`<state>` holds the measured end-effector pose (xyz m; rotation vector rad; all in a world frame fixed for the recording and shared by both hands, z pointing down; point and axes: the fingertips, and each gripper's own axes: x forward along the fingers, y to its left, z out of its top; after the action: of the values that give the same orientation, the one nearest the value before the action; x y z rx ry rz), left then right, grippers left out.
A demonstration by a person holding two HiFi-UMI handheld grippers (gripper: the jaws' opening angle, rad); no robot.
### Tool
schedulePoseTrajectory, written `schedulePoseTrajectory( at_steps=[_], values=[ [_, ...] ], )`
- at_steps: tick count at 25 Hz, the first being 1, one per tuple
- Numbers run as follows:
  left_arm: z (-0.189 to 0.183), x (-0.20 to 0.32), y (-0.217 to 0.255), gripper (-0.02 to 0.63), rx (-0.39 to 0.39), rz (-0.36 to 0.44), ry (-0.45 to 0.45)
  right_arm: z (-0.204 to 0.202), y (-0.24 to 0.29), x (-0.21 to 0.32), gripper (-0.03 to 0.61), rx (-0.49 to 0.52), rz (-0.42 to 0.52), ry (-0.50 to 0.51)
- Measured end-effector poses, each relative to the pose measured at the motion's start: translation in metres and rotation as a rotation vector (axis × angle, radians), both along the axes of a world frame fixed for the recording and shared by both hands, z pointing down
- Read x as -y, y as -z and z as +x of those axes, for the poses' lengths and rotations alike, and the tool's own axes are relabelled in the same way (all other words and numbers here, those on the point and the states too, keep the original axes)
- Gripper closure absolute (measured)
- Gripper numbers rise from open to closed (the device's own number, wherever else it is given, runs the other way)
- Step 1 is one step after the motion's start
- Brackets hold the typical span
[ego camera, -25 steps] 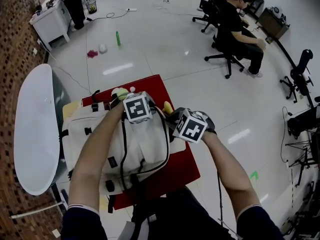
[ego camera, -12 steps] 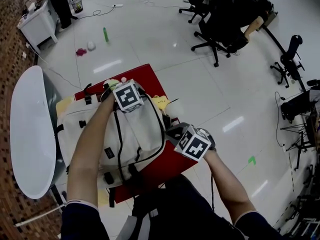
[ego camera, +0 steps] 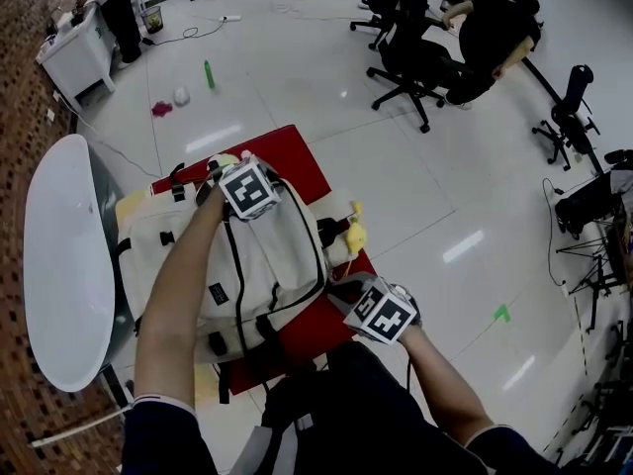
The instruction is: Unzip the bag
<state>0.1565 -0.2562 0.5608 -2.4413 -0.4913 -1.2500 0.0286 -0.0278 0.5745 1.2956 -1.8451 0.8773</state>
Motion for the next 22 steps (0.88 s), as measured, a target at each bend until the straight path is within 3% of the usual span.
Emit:
schedulePoseTrajectory(
  at_steps=[10, 15, 17, 22],
  values=[
    [-0.005, 0.000, 0.001, 0.529, 0.002, 0.056, 0.045, -0.040, -0.013, 0.000, 0.551, 0.093, 0.029, -0.038],
    [-0.013, -0.001, 0.027, 0.480, -0.094, 0.199, 0.012, -0.031, -0.002, 0.000, 0.557, 0.100, 0.063, -0.071],
    [-0.019, -0.018, 0.037, 0.479, -0.117, 0.198, -0.066, -0.027, 0.000, 0.003, 0.557, 0.097, 0.075, -0.078],
    [-0.047, -0.123, 0.035, 0.479, -0.059, 0.069, -0.412, -0.022, 0.005, 0.003, 0.557, 0.076, 0.088, -0.068]
  ],
)
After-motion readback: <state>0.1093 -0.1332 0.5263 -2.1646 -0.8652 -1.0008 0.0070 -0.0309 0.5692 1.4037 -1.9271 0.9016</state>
